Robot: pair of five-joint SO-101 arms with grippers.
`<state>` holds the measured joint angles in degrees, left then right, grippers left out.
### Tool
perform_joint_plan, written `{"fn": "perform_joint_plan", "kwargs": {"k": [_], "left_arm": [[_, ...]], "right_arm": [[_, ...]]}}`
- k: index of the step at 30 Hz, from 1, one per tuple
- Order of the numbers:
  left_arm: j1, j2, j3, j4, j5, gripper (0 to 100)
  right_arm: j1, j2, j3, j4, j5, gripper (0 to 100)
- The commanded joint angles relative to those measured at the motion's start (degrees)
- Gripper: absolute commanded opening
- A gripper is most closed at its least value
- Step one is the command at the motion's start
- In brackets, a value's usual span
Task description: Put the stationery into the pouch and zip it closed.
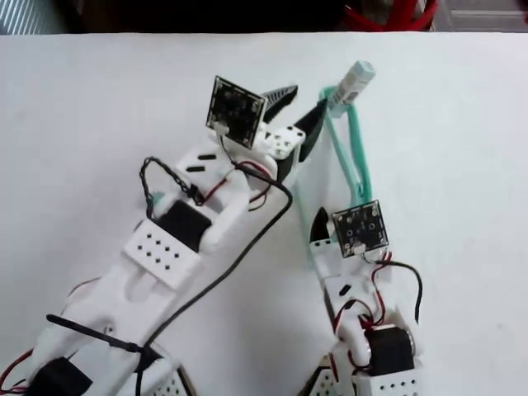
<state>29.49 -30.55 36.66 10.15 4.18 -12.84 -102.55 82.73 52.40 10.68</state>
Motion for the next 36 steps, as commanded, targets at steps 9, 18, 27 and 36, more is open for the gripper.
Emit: {"fn": "perform_joint_plan", "kwargs": {"k": [9,18,27,36], "left_arm": [[-0.66,-2.86,-1.41,-1.41,0.35,14],[-4.09,-2.95,-2.29,-1.41,0.62,14],[-3.91,-2.95,-2.2,-1.41,0.7,14],[-4.35,-2.95,-2.2,-1.32,0.7,14]], "right_arm": [[-0.66,-0.57,-8.79,1.45,0.44,10.2],[4.35,-0.57,-7.91,-0.92,-1.23,10.1],[-4.44,-0.57,-8.44,4.35,-1.41,19.0],[1.1,-0.57,-8.88,1.89,-3.96,21.7]]}}
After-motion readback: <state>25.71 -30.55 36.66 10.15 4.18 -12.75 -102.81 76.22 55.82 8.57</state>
